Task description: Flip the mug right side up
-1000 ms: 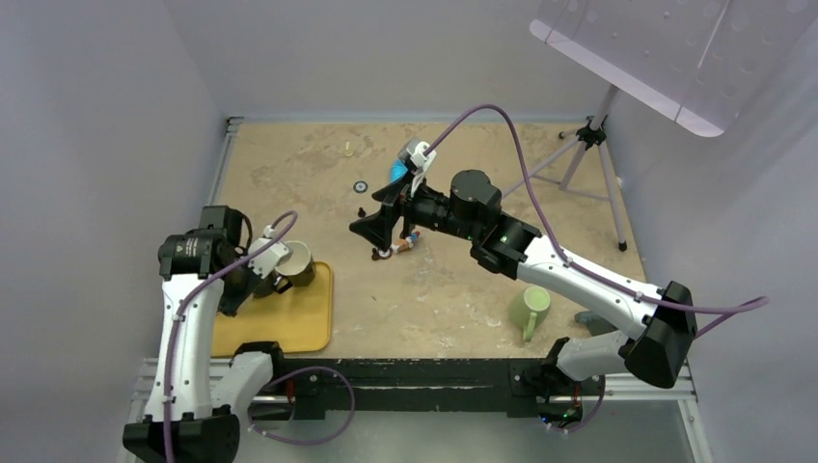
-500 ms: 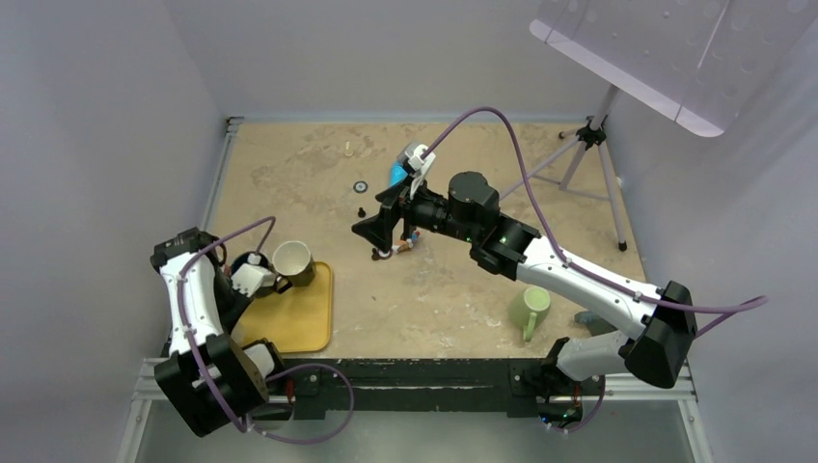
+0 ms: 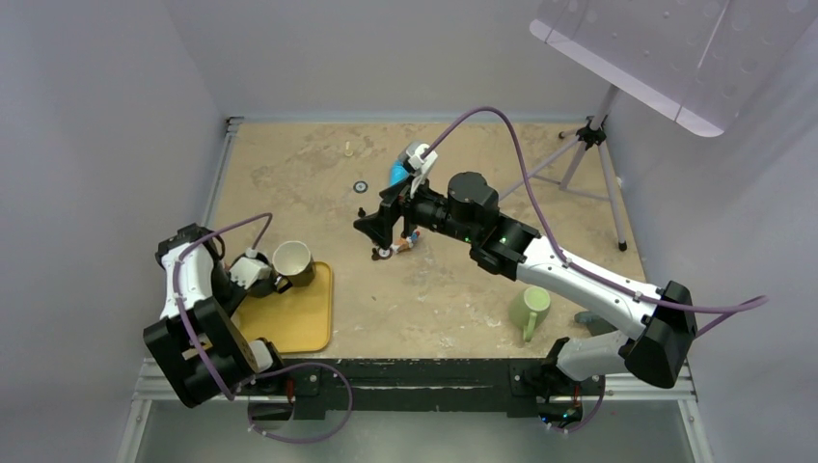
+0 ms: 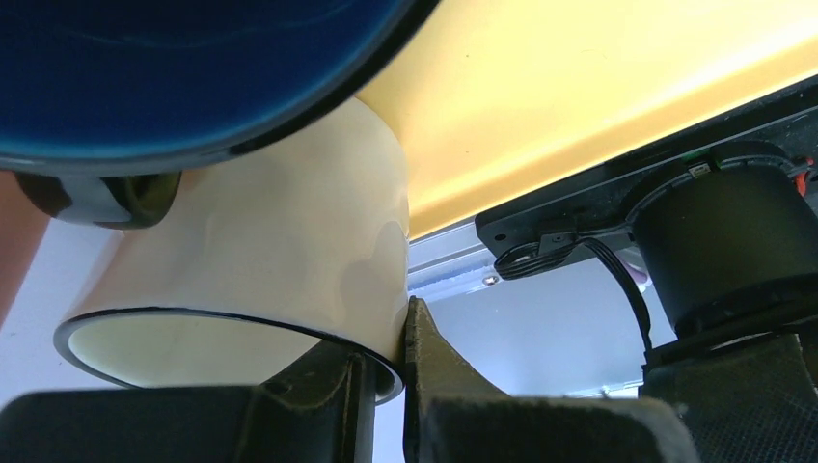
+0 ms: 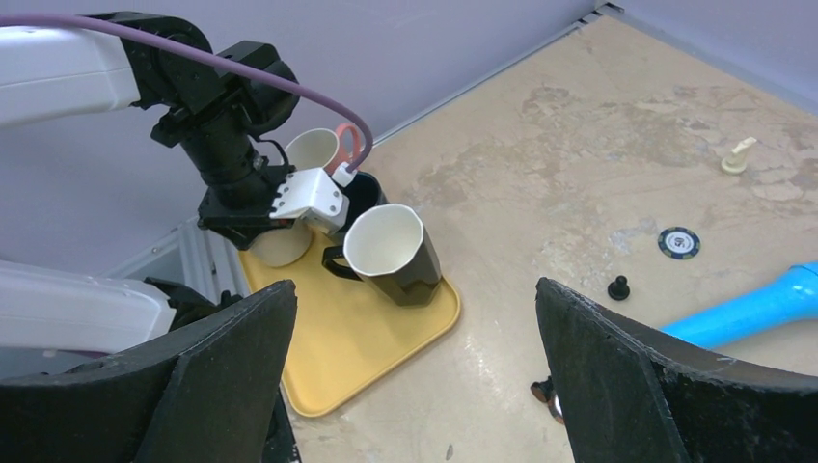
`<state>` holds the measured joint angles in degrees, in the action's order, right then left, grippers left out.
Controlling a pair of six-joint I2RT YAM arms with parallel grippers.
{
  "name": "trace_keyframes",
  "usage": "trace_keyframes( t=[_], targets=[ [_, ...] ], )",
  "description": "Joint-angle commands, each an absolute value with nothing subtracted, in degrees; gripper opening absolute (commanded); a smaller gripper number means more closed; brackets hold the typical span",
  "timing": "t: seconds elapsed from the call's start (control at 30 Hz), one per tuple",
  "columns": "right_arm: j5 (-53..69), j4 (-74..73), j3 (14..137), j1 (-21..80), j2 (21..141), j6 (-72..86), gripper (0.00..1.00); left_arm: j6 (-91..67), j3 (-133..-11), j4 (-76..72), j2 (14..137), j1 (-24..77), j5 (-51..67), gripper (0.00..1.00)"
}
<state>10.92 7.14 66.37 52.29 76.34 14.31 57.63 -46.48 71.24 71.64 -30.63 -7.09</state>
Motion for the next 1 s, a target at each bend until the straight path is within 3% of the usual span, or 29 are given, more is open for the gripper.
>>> trace_keyframes(
  t=[0.0,0.2,0.3,0.43,0.6,0.97],
  targets=[
    [8.2,7.0,67.1,52.3,74.1,13.2,0.98,59.4,-46.2,70.2,71.8,-31.0,-7.9,0.06],
    [-3.8,0.6,67.2,51.9,73.8,14.7,0.98,60.1,-46.9,71.5,71.1,-31.0,-5.3,0.5],
    [-9.5,-6.1,66.6,48.5,73.3,17.9,0.98,60.3,-49.2,73.9,68.4,-31.0,-3.4,0.58],
    [-11.7,-13.9,61.2,40.8,70.0,22.9,0.98,60.1,-55.2,79.3,65.0,-30.9,-0.5,0.59],
    [-28.4,-27.4,55.3,39.0,62.2,30.3,0.98,57.3,-65.8,86.6,62.3,-28.4,10.6,0.61],
    [-37.3,-60.8,52.6,37.1,52.7,56.8,0.99,40.4,-84.9,83.9,68.5,-1.1,26.4,0.62]
  ],
)
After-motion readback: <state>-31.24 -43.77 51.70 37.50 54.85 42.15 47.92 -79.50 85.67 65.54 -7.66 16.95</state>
